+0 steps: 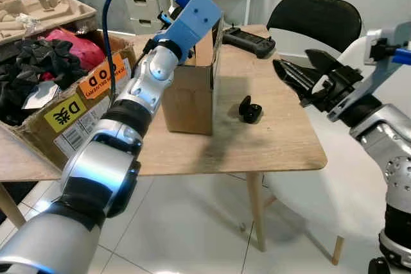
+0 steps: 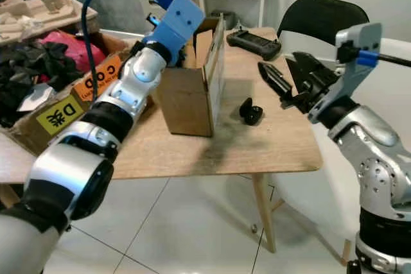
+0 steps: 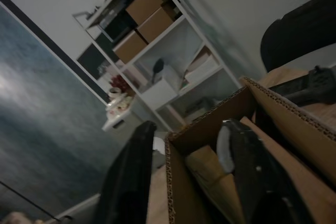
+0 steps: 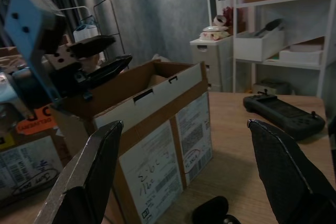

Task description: Picking trash to rubbish bin

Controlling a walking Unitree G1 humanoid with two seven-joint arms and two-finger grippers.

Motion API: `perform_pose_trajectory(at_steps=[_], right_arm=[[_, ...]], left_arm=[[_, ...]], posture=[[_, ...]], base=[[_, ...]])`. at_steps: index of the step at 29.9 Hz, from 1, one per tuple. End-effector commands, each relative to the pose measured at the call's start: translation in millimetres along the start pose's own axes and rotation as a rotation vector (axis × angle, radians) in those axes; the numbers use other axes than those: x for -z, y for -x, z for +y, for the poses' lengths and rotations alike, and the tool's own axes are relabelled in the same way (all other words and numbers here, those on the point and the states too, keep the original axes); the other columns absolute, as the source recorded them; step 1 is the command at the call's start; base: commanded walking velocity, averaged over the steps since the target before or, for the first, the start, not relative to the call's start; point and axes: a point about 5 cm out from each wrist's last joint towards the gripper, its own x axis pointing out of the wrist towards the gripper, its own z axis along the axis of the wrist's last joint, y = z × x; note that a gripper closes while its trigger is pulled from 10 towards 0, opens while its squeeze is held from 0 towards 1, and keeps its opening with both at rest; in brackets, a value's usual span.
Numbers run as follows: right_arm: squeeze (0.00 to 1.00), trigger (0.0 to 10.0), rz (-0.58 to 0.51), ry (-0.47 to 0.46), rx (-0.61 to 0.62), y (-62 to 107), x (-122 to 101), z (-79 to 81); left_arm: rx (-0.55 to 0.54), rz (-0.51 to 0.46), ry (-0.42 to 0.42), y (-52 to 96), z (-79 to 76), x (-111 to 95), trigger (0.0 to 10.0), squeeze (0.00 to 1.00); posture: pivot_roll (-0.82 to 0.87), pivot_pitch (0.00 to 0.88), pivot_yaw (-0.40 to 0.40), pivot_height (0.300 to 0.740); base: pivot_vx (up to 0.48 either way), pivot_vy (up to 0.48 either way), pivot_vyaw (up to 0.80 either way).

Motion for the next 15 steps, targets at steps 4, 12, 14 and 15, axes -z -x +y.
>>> perform_pose_trajectory(at_steps=[4,12,14,15], right_arm=[[0.00,10.0,-0.018,-0.001,0.028,-1.0,-5,-4.6],[0.00,10.0,-0.052,-0.014,0.118,-2.1,-9,-18.6],[0.00,10.0,-0.055,-0.016,0.129,-2.1,-10,-20.2],[0.00,10.0,-0.062,-0.018,0.140,-2.1,-10,-21.8]], left_arm=[[0.005,0.001,0.067,-2.4,4.8,-4,10.0,1.00],[0.036,-0.012,0.177,-2.7,9.8,-8,10.0,1.00],[0.036,-0.013,0.198,-2.6,11.8,-8,10.0,1.00],[0.042,-0.014,0.235,-2.4,13.9,-8,10.0,1.00]], posture=[[-0.15,0.112,0.107,0.740],[-0.15,0.111,0.103,0.740],[-0.15,0.110,0.101,0.740],[-0.15,0.110,0.101,0.740]], base=[[0.000,0.000,0.00],[0.000,0.000,0.00],[0.000,0.000,0.00],[0.000,0.000,0.00]])
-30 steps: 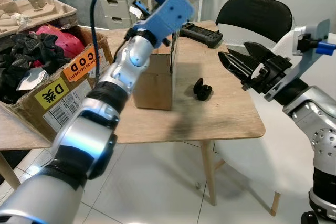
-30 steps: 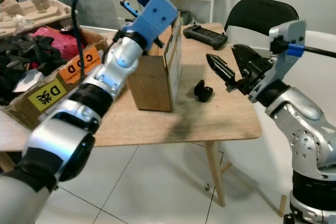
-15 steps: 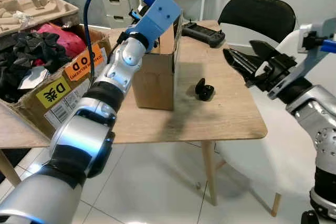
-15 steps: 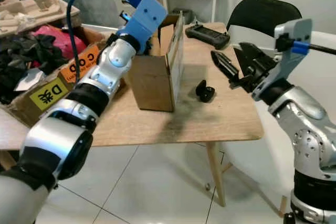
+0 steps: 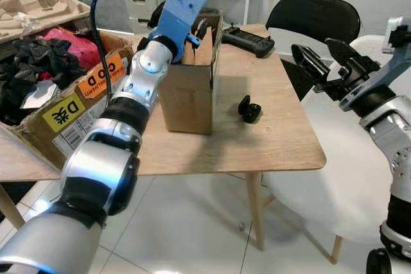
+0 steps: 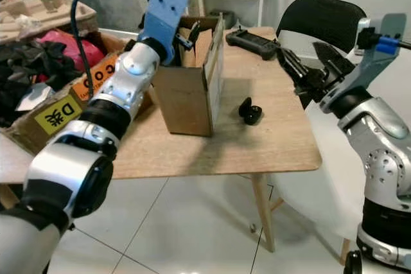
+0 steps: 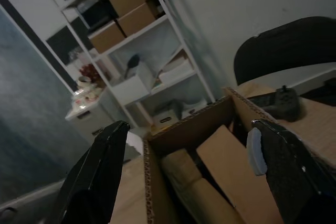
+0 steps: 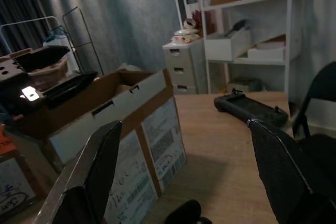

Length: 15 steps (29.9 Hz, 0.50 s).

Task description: Picking trash to rubbish bin

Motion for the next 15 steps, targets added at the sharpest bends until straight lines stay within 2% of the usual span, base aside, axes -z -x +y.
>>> perform_pose_trajectory(at_steps=[1,2,3,4,7,9,10,11,12,13,14,15], right_arm=[[0.00,10.0,-0.036,0.002,0.015,-0.7,-5,-1.9],[0.00,10.0,-0.051,-0.002,0.031,-0.9,-7,-3.9],[0.00,10.0,-0.051,-0.002,0.031,-0.9,-7,-3.9],[0.00,10.0,-0.074,-0.012,0.051,-1.2,-9,-6.8],[0.00,10.0,-0.099,-0.019,0.070,-1.2,-13,-9.9],[0.00,10.0,-0.188,-0.067,0.088,0.4,-23,-14.6],[0.00,10.0,-0.226,-0.090,0.085,1.8,-28,-15.2],[0.00,10.0,-0.248,-0.104,0.080,2.8,-30,-15.2],[0.00,10.0,-0.257,-0.109,0.077,3.3,-31,-15.0],[0.00,10.0,-0.257,-0.109,0.077,3.3,-31,-15.0],[0.00,10.0,-0.255,-0.107,0.072,3.7,-30,-14.0],[0.00,10.0,-0.255,-0.107,0.072,3.7,-30,-14.0]], left_arm=[[0.001,-0.013,0.033,-1.3,4.0,-6,10.0,1.00],[0.005,-0.020,0.079,-0.9,6.7,-7,10.0,1.00],[0.005,-0.020,0.079,-0.9,6.7,-7,10.0,1.00],[0.014,-0.031,0.127,-0.4,9.4,-8,10.0,0.00],[0.023,-0.044,0.172,0.2,11.8,-9,10.0,0.00],[0.076,-0.088,0.338,2.3,16.9,-12,10.0,0.00],[0.114,-0.108,0.459,3.9,20.3,-12,10.0,0.00],[0.146,-0.122,0.545,5.7,23.6,-11,10.0,0.00],[0.166,-0.129,0.592,6.9,25.6,-11,10.0,0.00],[0.166,-0.129,0.592,6.9,25.6,-11,10.0,0.00],[0.175,-0.137,0.685,8.1,30.0,-10,10.0,0.00],[0.175,-0.137,0.685,8.1,30.0,-10,10.0,0.00]], posture=[[-0.15,0.110,0.101,0.740],[-0.14,0.109,0.100,0.740],[-0.14,0.109,0.100,0.740],[-0.14,0.108,0.099,0.740],[-0.14,0.108,0.099,0.740],[-0.14,0.109,0.099,0.740],[-0.14,0.111,0.100,0.740],[-0.14,0.112,0.101,0.740],[-0.14,0.112,0.101,0.740],[-0.14,0.112,0.101,0.740],[-0.14,0.114,0.103,0.740],[-0.14,0.114,0.103,0.740]], base=[[0.000,0.000,0.00],[0.000,0.000,0.00],[0.000,0.000,0.00],[0.000,0.000,0.00],[0.000,0.000,0.00],[0.000,0.000,0.00],[0.000,0.000,0.00],[0.000,0.000,0.00],[0.000,0.000,0.00],[0.000,0.000,0.00],[0.000,0.000,0.00],[0.000,0.000,0.00]])
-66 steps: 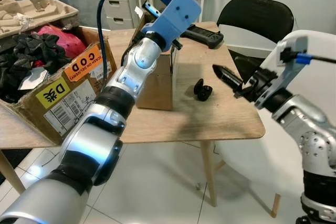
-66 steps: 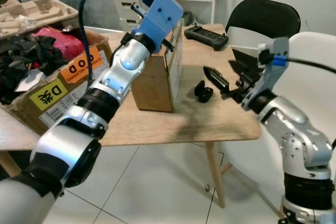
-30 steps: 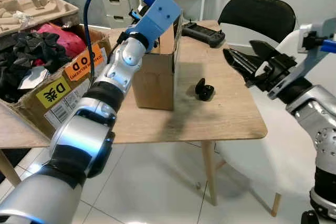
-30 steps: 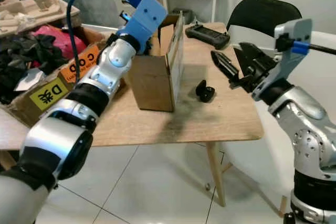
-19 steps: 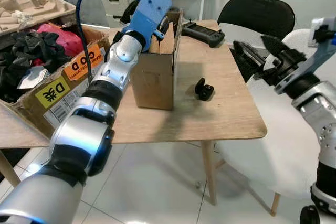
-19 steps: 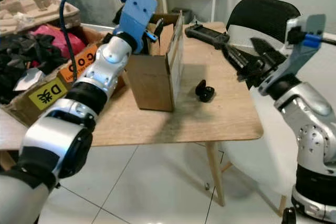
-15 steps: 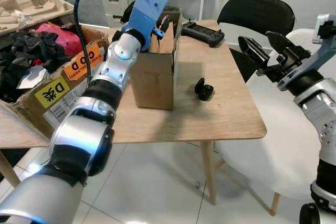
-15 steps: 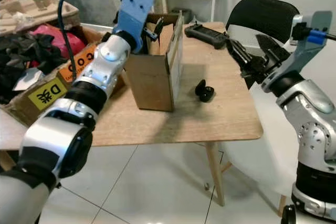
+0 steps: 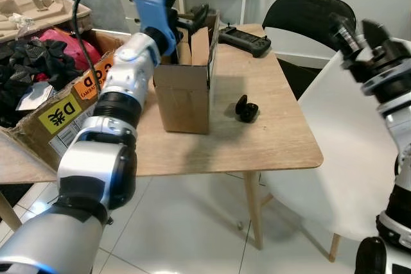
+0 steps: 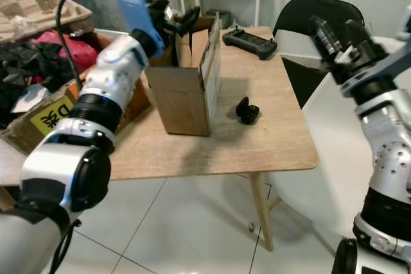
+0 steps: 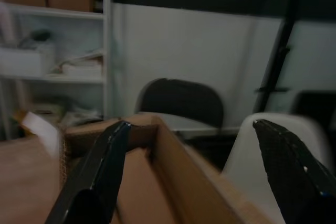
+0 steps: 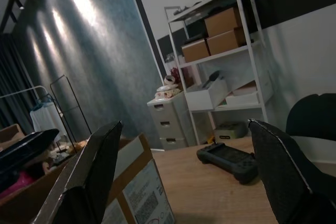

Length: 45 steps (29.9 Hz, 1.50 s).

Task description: Picking trash to rubbish bin

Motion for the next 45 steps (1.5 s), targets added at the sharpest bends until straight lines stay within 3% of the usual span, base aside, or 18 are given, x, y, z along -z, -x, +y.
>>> perform_pose_trajectory(at_steps=[1,4,8,12,16,19,20,22,25,29,33,35,36,40,45], right_arm=[[0.00,10.0,-0.011,-0.015,-0.019,-0.2,1,3.9],[0.00,10.0,0.007,-0.009,-0.016,1.0,7,4.2],[0.00,10.0,0.004,-0.013,-0.013,0.7,7,3.8],[0.00,10.0,0.005,-0.021,-0.021,0.1,9,4.5],[0.00,10.0,0.012,-0.025,-0.030,0.1,10,5.8],[0.00,10.0,0.052,-0.042,-0.099,-0.5,20,15.6],[0.00,10.0,0.052,-0.042,-0.099,-0.5,20,15.6],[0.00,10.0,0.089,-0.041,-0.180,0.3,29,25.2],[0.00,10.0,0.095,-0.049,-0.201,0.1,31,28.5],[0.00,10.0,0.124,-0.080,-0.283,-0.2,40,38.4],[0.00,10.0,0.129,-0.086,-0.311,0.2,42,41.9],[0.00,10.0,0.165,-0.107,-0.433,3.3,52,59.5],[0.00,10.0,0.165,-0.107,-0.433,3.3,52,59.5],[0.00,10.0,0.218,-0.139,-0.593,10.2,67,84.0],[0.00,10.0,0.248,-0.161,-0.678,15.4,75,94.2]], left_arm=[[0.015,-0.021,0.045,0.2,2.0,-8,10.0,0.00],[0.008,-0.023,0.155,5.5,11.7,-9,10.0,0.00],[0.026,-0.030,0.185,6.7,11.7,-10,10.0,0.00],[0.102,-0.121,0.258,10.5,8.8,-18,10.0,0.00],[0.143,-0.170,0.280,14.6,8.5,-24,10.0,0.00],[0.203,-0.326,0.322,40.8,21.9,-45,10.0,0.00],[0.203,-0.326,0.322,40.8,21.9,-45,10.0,0.00],[0.131,-0.378,0.292,62.0,41.9,-55,10.0,0.00],[0.091,-0.395,0.280,70.2,50.2,-58,10.0,0.00],[-0.039,-0.501,0.223,107.7,76.4,-85,10.0,0.00],[-0.062,-0.525,0.202,115.5,79.7,-93,10.0,0.00],[-0.154,-0.576,0.094,145.6,90.9,-120,10.0,0.00],[-0.154,-0.576,0.094,145.6,90.9,-120,10.0,0.00],[-0.297,-0.642,-0.028,189.1,105.1,-153,10.0,0.00],[-0.286,-0.676,-0.033,210.7,106.6,-163,10.0,0.00]], posture=[[-0.14,0.114,0.103,0.740],[-0.14,0.117,0.104,0.740],[-0.14,0.118,0.103,0.740],[-0.14,0.114,0.103,0.740],[-0.14,0.114,0.101,0.740],[-0.13,0.107,0.095,0.740],[-0.13,0.107,0.095,0.740],[-0.11,0.100,0.085,0.740],[-0.11,0.099,0.083,0.740],[-0.09,0.093,0.071,0.740],[-0.08,0.092,0.066,0.740],[-0.05,0.086,0.051,0.740],[-0.05,0.086,0.051,0.740],[-0.04,0.085,0.045,0.740],[-0.03,0.086,0.042,0.740]], base=[[0.000,0.000,0.00],[0.000,0.000,0.00],[0.000,0.000,0.00],[0.000,0.000,0.00],[0.000,0.000,0.00],[0.000,0.000,0.00],[0.000,0.000,0.00],[0.000,0.000,0.00],[0.000,0.000,0.00],[0.000,0.000,0.00],[0.000,0.000,0.00],[0.000,0.000,0.00],[0.000,0.000,0.00],[0.000,0.000,0.00],[0.000,0.000,0.00]])
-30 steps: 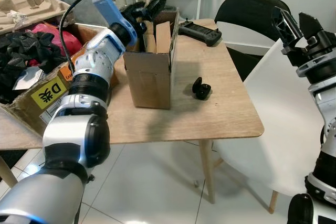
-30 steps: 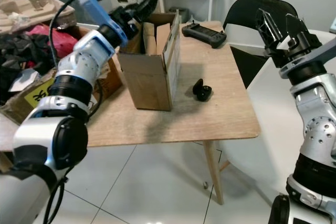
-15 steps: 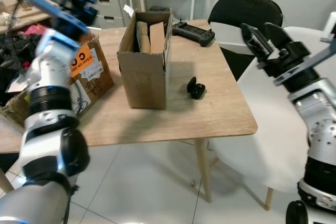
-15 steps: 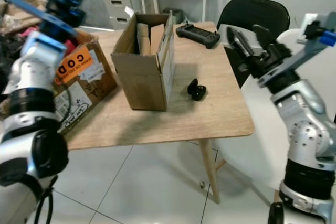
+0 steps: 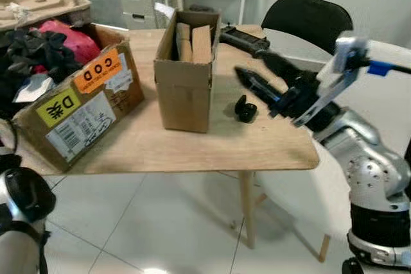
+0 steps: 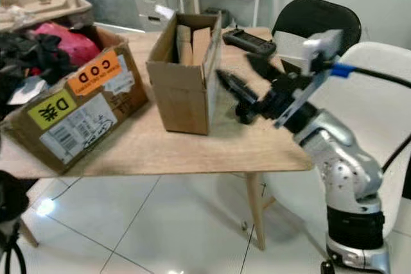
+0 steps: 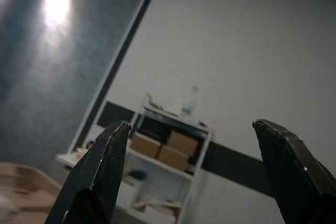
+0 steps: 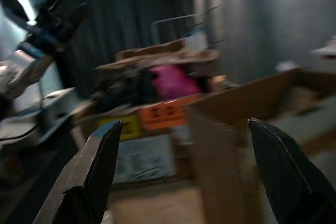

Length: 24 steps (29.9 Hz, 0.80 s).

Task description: Picking trash to rubbish bin

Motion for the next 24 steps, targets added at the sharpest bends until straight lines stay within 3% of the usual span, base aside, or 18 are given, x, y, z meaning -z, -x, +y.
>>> perform_pose_trajectory(at_steps=[1,4,6,7,9,10,13,14,16,19,21,24], right_arm=[[0.00,10.0,0.012,-0.015,-0.055,-1.6,4,8.3],[0.00,10.0,0.029,-0.021,-0.075,-2.2,8,10.2],[0.00,10.0,0.064,-0.030,-0.110,-1.8,16,14.1],[0.00,10.0,0.064,-0.030,-0.110,-1.8,16,14.1],[0.00,10.0,0.130,-0.039,-0.155,-0.7,29,20.8],[0.00,10.0,0.130,-0.039,-0.155,-0.7,29,20.8],[0.00,10.0,0.215,-0.045,-0.190,-0.4,47,26.3],[0.00,10.0,0.215,-0.045,-0.190,-0.4,47,26.3],[0.00,10.0,0.276,-0.038,-0.193,-0.4,59,26.4],[0.00,10.0,0.306,-0.037,-0.193,-0.2,65,26.1],[0.00,10.0,0.346,-0.046,-0.196,0.0,74,26.2],[0.00,10.0,0.404,-0.054,-0.189,2.6,89,24.9]], left_arm=[[0.058,-0.008,-0.018,4.6,-0.6,-17,10.0,0.00],[0.121,0.009,0.000,13.0,-1.7,-20,10.0,0.00],[0.201,0.020,0.056,26.8,-3.0,-24,10.0,0.00],[0.201,0.020,0.056,26.8,-3.0,-24,10.0,0.00],[0.239,0.068,0.070,45.0,0.5,-22,10.0,0.00],[0.239,0.068,0.070,45.0,0.5,-22,10.0,0.00],[0.148,0.150,0.063,69.3,20.2,-9,10.0,0.00],[0.148,0.150,0.063,69.3,20.2,-9,10.0,0.00],[0.049,0.187,0.073,89.0,37.4,-1,10.0,0.00],[-0.024,0.192,0.086,101.2,48.5,2,10.0,0.00],[-0.125,0.209,0.109,124.8,63.4,9,10.0,0.00],[-0.207,0.248,0.127,149.5,72.4,17,10.0,0.00]], posture=[[-0.03,0.086,0.042,0.740],[-0.01,0.088,0.040,0.740],[-0.01,0.088,0.038,0.740],[-0.01,0.088,0.038,0.740],[0.00,0.089,0.039,0.740],[0.00,0.089,0.039,0.740],[0.01,0.090,0.033,0.740],[0.01,0.090,0.033,0.740],[0.01,0.091,0.030,0.740],[0.01,0.091,0.030,0.740],[0.03,0.094,0.023,0.740],[0.03,0.095,0.021,0.740]], base=[[0.000,0.000,0.00],[0.000,0.000,0.00],[0.000,0.000,0.00],[0.000,0.000,0.00],[0.000,0.000,0.00],[0.000,0.000,0.00],[0.000,0.000,0.00],[0.000,0.000,0.00],[0.000,0.000,0.00],[-0.187,0.000,0.00],[-0.292,0.000,0.00],[-0.306,0.000,0.00]])
